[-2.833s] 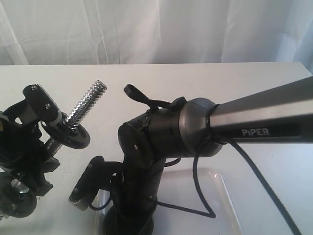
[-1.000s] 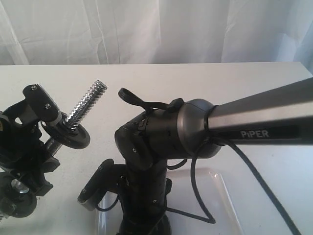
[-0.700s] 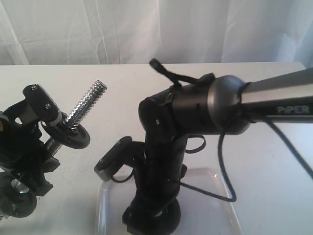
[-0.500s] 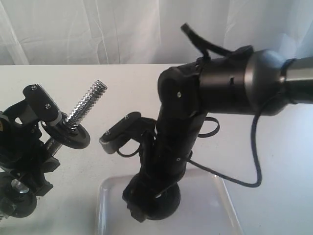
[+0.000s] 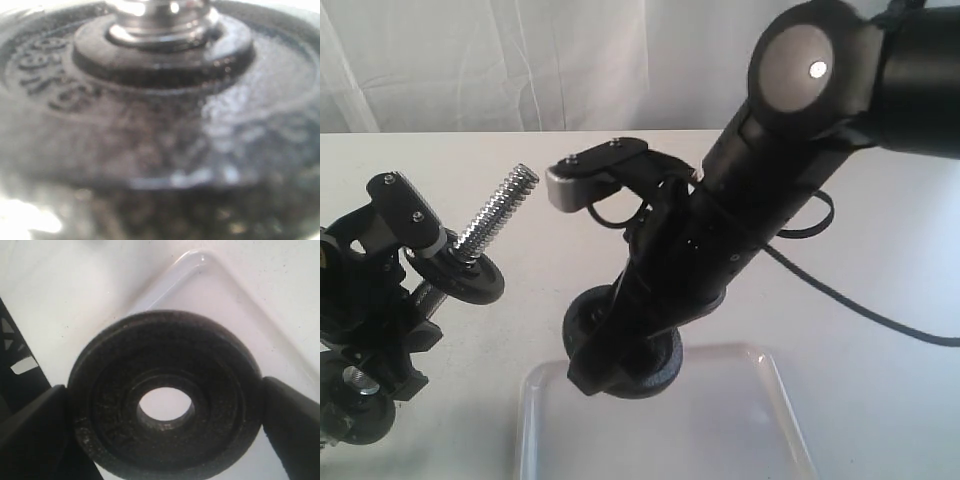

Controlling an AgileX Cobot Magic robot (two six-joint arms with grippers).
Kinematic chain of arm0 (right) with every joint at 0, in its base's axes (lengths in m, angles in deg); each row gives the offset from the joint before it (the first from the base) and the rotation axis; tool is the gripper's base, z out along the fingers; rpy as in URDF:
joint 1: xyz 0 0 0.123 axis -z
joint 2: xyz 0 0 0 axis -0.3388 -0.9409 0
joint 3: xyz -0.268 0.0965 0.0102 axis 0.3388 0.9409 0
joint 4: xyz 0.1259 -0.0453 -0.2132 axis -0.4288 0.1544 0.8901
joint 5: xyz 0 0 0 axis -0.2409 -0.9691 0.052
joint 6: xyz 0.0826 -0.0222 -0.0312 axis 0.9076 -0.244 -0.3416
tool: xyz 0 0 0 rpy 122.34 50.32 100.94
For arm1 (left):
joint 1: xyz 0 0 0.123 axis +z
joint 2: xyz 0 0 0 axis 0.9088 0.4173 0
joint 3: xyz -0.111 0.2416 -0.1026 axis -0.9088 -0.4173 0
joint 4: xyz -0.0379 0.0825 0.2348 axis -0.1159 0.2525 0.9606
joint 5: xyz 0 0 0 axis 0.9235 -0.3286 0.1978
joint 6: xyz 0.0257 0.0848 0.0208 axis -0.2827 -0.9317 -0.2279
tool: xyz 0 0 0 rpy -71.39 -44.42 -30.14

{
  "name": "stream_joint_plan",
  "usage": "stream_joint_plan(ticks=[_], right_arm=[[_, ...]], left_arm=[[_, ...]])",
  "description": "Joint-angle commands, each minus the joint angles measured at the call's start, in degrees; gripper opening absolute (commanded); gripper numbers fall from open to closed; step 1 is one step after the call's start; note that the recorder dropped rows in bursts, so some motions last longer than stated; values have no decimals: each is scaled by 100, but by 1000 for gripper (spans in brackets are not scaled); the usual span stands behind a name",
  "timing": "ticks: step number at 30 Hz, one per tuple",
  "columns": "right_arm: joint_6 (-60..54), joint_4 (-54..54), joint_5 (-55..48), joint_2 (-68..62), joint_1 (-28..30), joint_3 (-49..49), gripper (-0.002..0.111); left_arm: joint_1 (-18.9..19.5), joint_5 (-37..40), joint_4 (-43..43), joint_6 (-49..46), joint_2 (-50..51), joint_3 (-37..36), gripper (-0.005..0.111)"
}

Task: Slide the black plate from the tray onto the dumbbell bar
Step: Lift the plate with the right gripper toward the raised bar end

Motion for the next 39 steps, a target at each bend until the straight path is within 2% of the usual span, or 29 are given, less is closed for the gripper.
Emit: stream_joint_plan(ticks=[1, 7, 15, 23, 26, 31, 39], right_arm=[[-564, -892, 1, 347, 426, -26, 0], [-1734, -2429, -419, 412, 1234, -26, 0], [-2484, -3270, -1379, 412, 2187, -26, 0], [-2749, -3509, -1428, 393, 2487, -26, 0], [-3079, -3963, -1428, 240, 2532, -26, 0], [-3495, -4830, -1428, -492, 2532, -221, 0], [-3326, -4750, -1428, -842, 2532, -531, 0]], left_arm=[[13, -1983, -188, 38, -291, 167, 0], [1, -1983, -204, 69, -291, 167, 0], [-394, -1983, -207, 45, -291, 167, 0], [-395, -1937, -207, 45, -291, 167, 0], [-419, -1938, -207, 45, -291, 167, 0], [-823, -2002, -165, -16, -291, 167, 0], [-863, -1945, -165, -102, -291, 167, 0]])
